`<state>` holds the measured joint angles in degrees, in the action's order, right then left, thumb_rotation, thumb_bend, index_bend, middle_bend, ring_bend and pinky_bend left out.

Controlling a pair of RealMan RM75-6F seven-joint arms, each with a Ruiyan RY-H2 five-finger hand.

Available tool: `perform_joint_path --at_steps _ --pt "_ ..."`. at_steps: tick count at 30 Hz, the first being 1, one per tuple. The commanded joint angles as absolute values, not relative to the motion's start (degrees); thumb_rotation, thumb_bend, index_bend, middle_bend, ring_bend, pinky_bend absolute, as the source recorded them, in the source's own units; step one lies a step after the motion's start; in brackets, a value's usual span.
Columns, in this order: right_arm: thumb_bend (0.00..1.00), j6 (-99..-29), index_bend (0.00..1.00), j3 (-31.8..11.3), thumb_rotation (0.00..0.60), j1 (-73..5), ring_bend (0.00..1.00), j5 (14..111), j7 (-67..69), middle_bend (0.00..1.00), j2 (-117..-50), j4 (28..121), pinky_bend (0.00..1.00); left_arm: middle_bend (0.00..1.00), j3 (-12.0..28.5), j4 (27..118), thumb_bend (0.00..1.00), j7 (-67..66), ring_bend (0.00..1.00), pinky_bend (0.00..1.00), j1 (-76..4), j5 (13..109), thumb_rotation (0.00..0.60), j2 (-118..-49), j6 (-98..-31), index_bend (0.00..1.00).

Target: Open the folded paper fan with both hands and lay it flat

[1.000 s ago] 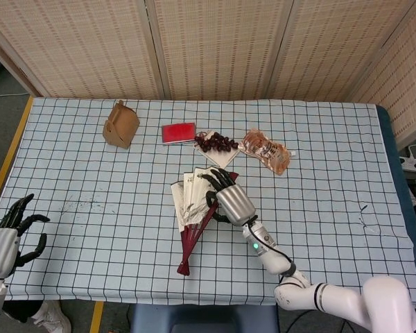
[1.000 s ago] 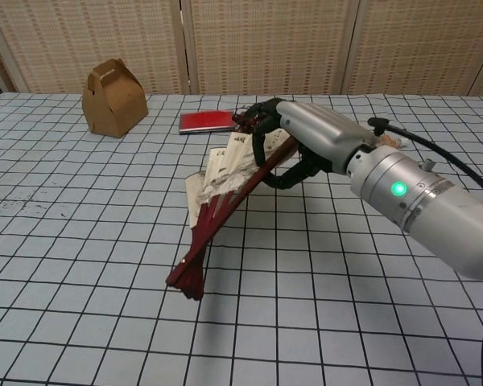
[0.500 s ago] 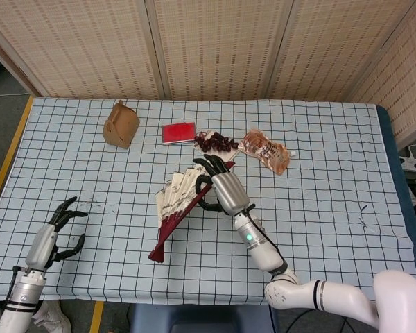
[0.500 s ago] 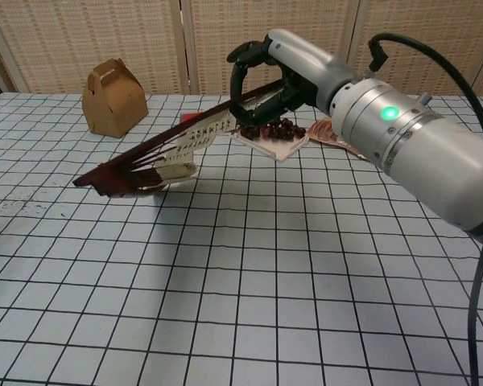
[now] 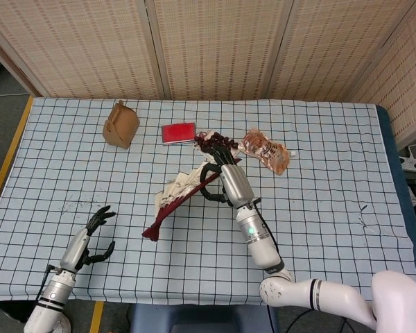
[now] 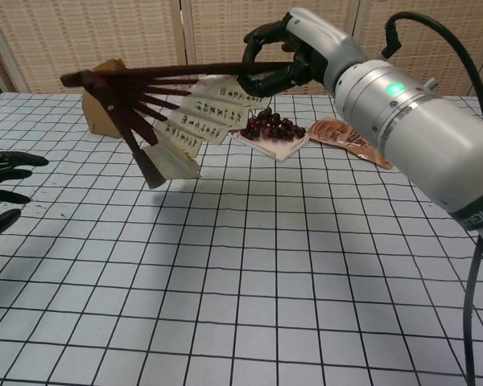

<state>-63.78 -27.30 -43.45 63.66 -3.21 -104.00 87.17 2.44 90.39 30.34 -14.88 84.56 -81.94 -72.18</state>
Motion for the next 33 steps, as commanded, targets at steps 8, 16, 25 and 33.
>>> perform_joint_path --at_steps 8,16,25,33 --pt "0.53 -64.8 0.75 -28.9 0.600 -46.0 0.00 61.5 -4.3 0.13 -105.7 87.7 0.00 0.00 10.3 83.8 0.44 22.0 0.00 0.15 -17.5 79.6 0.600 -92.9 -75.9 0.15" --pt "0.53 -65.7 0.75 -29.6 0.600 -47.5 0.00 60.3 -5.2 0.13 -106.5 88.1 0.00 0.00 13.3 80.0 0.44 21.3 0.00 0.15 -18.6 77.9 0.600 -96.7 -77.7 0.18" --pt "0.53 -66.3 0.75 -30.3 0.600 -49.4 0.00 59.5 -5.6 0.13 -108.1 86.9 0.00 0.00 12.2 83.1 0.43 21.3 0.00 0.15 -19.1 78.2 0.600 -96.9 -76.4 0.18" --pt "0.53 -66.8 0.75 -30.8 0.600 -51.0 0.00 58.6 -6.0 0.13 -109.8 85.4 0.00 0.00 14.1 84.1 0.43 20.4 0.00 0.15 -20.9 76.3 0.600 -98.2 -74.7 0.15"
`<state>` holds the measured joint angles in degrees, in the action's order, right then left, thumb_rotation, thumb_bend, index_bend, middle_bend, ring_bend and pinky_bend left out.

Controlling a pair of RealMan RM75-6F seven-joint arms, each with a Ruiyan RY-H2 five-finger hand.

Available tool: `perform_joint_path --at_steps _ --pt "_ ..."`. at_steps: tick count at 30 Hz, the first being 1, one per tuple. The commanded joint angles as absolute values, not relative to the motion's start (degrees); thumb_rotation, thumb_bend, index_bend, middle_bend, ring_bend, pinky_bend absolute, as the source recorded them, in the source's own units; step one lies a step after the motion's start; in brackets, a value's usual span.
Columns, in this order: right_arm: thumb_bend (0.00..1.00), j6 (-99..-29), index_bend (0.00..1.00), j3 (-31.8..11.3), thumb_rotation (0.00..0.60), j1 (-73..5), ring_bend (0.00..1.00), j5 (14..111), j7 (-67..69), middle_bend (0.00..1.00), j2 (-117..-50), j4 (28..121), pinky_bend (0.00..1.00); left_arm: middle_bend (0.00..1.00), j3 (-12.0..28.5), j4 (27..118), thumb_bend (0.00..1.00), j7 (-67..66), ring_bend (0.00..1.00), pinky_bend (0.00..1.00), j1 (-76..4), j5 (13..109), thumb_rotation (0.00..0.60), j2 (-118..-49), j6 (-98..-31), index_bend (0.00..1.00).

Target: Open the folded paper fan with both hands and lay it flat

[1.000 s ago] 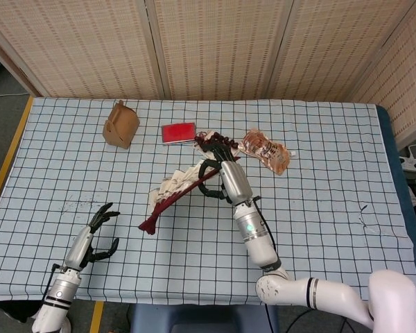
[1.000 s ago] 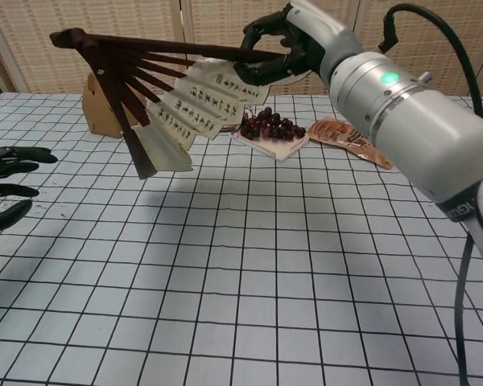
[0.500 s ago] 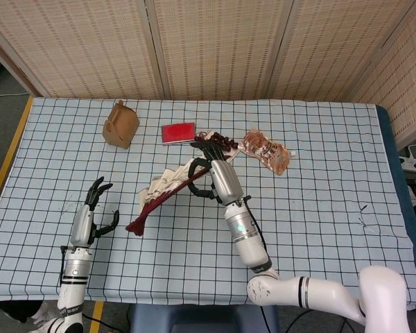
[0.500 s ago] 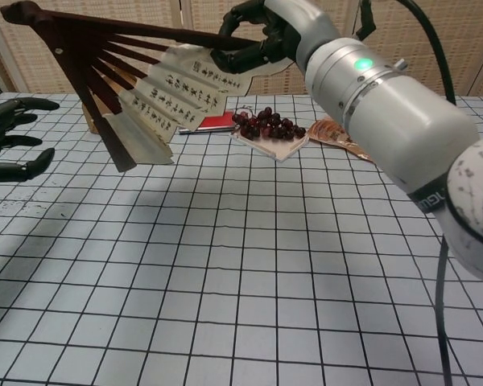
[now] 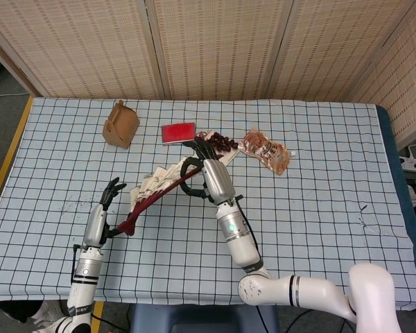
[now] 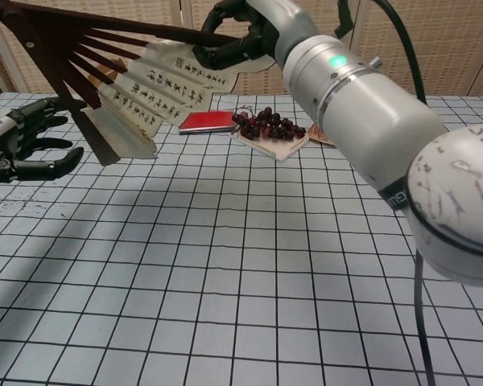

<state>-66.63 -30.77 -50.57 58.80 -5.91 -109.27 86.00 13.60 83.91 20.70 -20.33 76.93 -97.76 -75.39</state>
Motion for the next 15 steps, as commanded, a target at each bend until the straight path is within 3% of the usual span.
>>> perform_joint_path --at_steps 1,12,15 --pt "0.53 -66.9 0.75 -30.9 0.600 -51.2 0.00 58.5 -6.1 0.13 -110.1 85.0 0.00 0.00 14.2 84.3 0.43 20.3 0.00 0.15 -21.2 76.2 0.600 -98.2 -74.3 0.15" --pt "0.53 -67.5 0.75 -30.8 0.600 -52.9 0.00 59.2 -4.8 0.13 -113.0 81.7 0.00 0.00 15.4 86.8 0.42 19.8 0.00 0.15 -22.1 74.6 0.600 -98.8 -73.8 0.14" --pt "0.53 -67.7 0.75 -30.8 0.600 -53.0 0.00 59.3 -4.4 0.13 -113.4 81.6 0.00 0.00 15.7 86.4 0.42 19.2 0.00 0.15 -22.1 74.1 0.600 -99.3 -74.4 0.22"
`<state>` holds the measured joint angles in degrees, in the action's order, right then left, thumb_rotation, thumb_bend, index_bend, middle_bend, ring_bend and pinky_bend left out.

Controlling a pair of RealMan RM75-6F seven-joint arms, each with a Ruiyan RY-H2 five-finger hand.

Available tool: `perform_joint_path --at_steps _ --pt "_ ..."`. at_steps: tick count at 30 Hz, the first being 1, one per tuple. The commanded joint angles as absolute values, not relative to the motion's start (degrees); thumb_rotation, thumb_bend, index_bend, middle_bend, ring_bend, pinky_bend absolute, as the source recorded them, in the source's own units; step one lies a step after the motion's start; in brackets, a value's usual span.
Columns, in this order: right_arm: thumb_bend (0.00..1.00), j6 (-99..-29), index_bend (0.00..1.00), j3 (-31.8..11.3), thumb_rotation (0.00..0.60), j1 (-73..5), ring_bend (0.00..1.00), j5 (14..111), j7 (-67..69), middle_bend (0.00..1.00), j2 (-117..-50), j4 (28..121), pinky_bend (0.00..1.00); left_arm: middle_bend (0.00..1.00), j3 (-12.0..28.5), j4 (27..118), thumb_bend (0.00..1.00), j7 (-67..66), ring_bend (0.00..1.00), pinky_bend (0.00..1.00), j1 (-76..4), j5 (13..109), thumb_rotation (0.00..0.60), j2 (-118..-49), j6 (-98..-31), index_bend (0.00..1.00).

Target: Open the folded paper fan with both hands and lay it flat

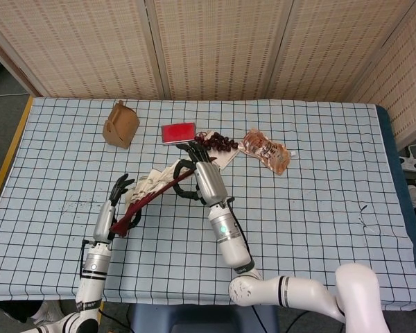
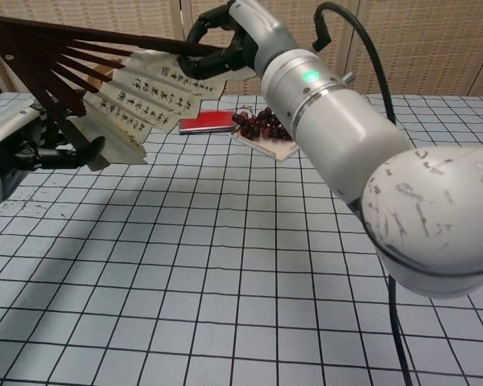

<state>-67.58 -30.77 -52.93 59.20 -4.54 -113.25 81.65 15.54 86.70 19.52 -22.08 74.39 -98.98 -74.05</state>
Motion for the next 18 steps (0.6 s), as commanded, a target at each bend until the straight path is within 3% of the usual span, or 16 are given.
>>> perform_joint_path --at_steps 1,4,9,12,18 --pt "0.53 -67.8 0.75 -30.8 0.600 -52.9 0.00 59.4 -4.3 0.13 -113.4 81.7 0.00 0.00 15.9 86.3 0.42 19.2 0.00 0.15 -22.1 74.0 0.600 -99.4 -74.5 0.26" --pt "0.53 -68.1 0.75 -31.0 0.600 -52.7 0.00 59.7 -4.0 0.13 -113.0 82.3 0.00 0.01 16.4 85.8 0.45 18.9 0.00 0.15 -22.0 73.5 0.600 -99.8 -75.1 0.43" --pt "0.53 -68.7 0.75 -31.2 0.600 -52.1 0.00 60.1 -4.4 0.13 -111.6 84.0 0.00 0.11 17.4 85.4 0.53 19.0 0.00 0.15 -22.0 72.3 0.600 -100.7 -75.7 0.57" --pt "0.53 -68.9 0.75 -31.2 0.600 -51.7 0.00 60.0 -4.6 0.14 -110.8 84.8 0.00 0.17 17.8 85.4 0.54 19.5 0.00 0.15 -21.9 71.8 0.600 -101.1 -75.9 0.63" --pt "0.53 -69.1 0.75 -30.8 0.600 -50.8 0.00 60.5 -4.6 0.14 -109.1 86.0 0.00 0.18 17.2 84.6 0.53 19.5 0.00 0.15 -21.6 72.9 0.600 -101.2 -77.0 0.65"
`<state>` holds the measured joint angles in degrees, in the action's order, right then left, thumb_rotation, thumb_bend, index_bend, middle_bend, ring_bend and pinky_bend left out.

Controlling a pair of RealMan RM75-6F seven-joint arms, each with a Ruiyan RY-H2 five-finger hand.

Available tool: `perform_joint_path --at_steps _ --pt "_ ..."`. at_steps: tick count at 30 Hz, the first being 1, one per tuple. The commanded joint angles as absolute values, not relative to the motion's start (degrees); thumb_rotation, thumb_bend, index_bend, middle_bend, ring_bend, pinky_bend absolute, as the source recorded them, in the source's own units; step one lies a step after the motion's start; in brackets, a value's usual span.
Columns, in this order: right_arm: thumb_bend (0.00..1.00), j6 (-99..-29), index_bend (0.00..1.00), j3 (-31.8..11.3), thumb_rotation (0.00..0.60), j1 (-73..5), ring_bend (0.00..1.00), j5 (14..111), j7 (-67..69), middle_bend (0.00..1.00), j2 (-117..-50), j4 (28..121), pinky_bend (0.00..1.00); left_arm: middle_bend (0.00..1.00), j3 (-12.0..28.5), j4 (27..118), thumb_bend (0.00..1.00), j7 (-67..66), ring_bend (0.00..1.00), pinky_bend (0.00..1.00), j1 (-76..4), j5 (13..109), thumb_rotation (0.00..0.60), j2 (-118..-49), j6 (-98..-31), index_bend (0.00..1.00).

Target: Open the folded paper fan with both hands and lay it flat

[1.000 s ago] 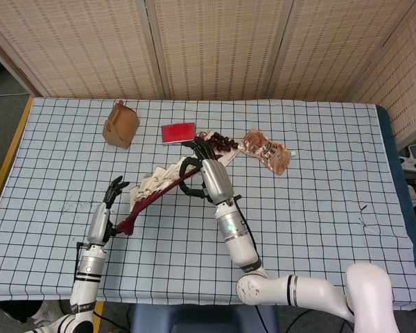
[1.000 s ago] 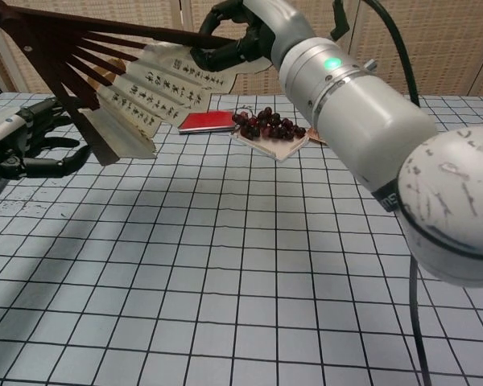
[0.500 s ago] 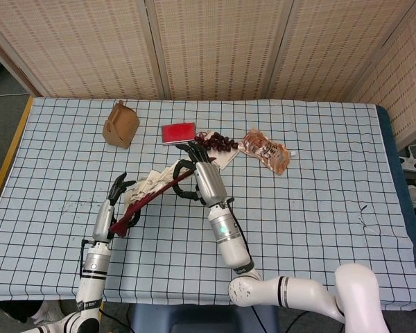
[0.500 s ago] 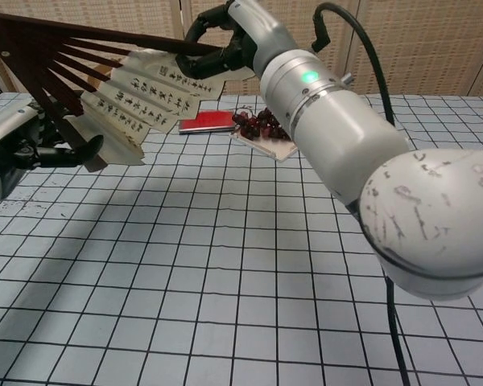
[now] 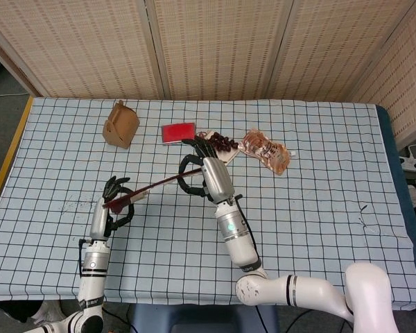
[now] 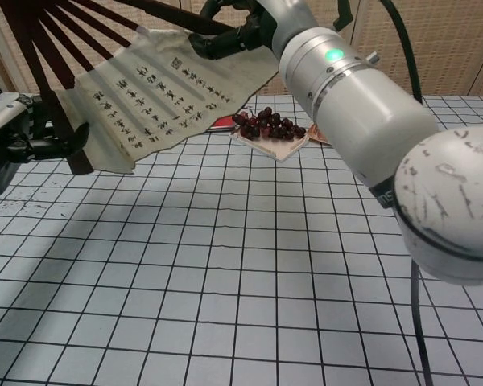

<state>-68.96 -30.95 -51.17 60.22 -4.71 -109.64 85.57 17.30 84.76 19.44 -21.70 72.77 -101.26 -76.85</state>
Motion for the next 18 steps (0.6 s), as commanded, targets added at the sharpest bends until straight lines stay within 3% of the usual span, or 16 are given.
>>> perform_joint_path --at_steps 1,18 --pt "0.53 -69.2 0.75 -30.7 0.600 -50.6 0.00 60.8 -4.6 0.14 -108.7 86.3 0.00 0.18 17.2 84.5 0.53 19.5 0.00 0.15 -21.6 72.9 0.600 -101.2 -77.0 0.64" --pt "0.53 -70.8 0.75 -28.5 0.600 -46.5 0.00 65.1 -4.7 0.14 -99.7 91.5 0.00 0.19 17.9 82.3 0.52 20.3 0.01 0.15 -21.3 73.0 0.600 -99.7 -77.5 0.62"
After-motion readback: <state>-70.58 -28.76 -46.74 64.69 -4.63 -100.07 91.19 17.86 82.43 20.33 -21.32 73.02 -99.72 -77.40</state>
